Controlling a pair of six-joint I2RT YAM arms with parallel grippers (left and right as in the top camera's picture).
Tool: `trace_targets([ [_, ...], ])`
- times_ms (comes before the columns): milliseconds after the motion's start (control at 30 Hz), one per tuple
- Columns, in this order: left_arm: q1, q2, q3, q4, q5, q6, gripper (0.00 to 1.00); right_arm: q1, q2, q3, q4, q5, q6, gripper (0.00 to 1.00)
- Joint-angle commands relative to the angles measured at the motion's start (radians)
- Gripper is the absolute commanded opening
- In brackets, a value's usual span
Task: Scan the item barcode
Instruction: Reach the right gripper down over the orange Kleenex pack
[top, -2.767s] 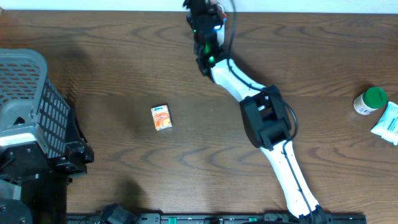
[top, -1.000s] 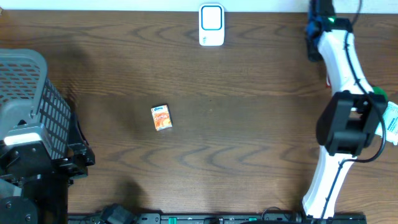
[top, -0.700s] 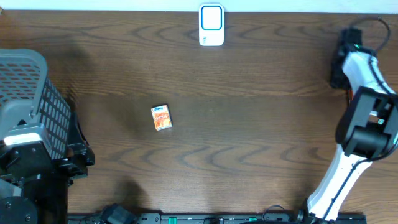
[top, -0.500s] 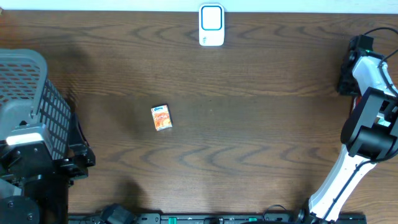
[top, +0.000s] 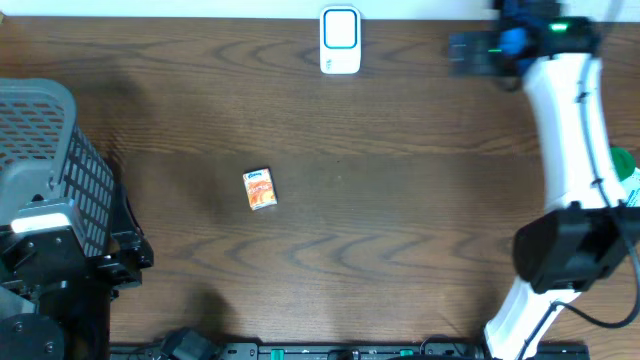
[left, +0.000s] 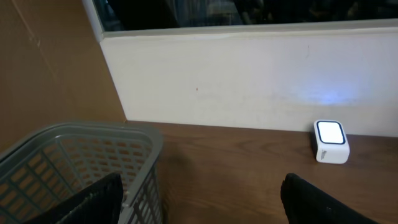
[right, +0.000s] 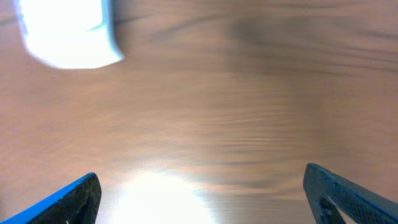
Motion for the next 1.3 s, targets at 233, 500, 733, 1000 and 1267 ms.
trace_targets([
  [233,0.000,-0.007,0.002,-0.070,-0.006,-0.002,0.82,0.481,0.093,-0.084,0.000,0.030,-0.514,0.99],
  [500,0.000,-0.007,0.002,-0.188,-0.006,-0.002,0.82,0.620,0.124,-0.087,-0.050,-0.124,-0.850,0.99],
  [733,0.000,-0.007,0.002,-0.239,-0.005,-0.002,0.82,0.610,0.130,-0.087,-0.034,-0.302,-0.989,0.99],
  [1000,0.000,-0.007,0.002,-0.239,-0.005,-0.002,0.82,0.608,0.188,-0.087,0.001,-0.311,-1.131,0.99],
  [1267,0.000,-0.007,0.002,-0.240,-0.005,-0.002,0.82,0.611,0.311,-0.087,0.108,-0.317,-1.156,0.99],
])
